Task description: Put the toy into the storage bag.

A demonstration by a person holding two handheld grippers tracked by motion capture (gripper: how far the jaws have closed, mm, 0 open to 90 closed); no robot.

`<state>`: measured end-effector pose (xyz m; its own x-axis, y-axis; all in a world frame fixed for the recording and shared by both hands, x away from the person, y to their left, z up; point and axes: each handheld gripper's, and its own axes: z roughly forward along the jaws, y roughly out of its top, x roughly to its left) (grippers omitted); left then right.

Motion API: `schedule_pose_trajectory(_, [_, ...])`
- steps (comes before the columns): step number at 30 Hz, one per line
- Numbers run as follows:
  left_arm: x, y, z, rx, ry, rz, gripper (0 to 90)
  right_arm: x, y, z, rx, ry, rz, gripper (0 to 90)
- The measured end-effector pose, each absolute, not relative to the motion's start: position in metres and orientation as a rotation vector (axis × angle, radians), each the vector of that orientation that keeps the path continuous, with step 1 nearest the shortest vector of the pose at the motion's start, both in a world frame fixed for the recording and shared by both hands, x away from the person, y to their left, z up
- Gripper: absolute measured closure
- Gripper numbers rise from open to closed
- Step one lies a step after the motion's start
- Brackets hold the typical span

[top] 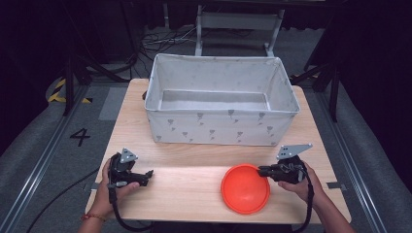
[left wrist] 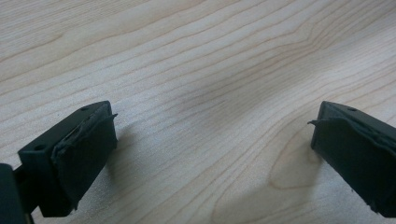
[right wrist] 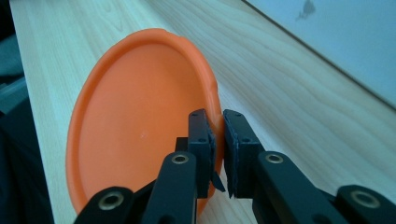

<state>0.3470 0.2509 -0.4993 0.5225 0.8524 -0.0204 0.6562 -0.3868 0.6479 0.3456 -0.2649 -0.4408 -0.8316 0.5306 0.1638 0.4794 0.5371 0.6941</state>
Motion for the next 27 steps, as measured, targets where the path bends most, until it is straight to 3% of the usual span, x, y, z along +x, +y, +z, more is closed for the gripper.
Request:
schedule_pose_trajectory(10, [0.347,0.251,-0.499,2.163,1.222,0.424,0.5,0.326,-0.255,-0.399,0.679,2.681,1.028,82.5])
schedule_pose_trajectory(27, [0.347,0.251,-0.499,2.161,1.225,0.419,0.5,0.326,-0.263,-0.333,0.6,2.584,0.901,82.9])
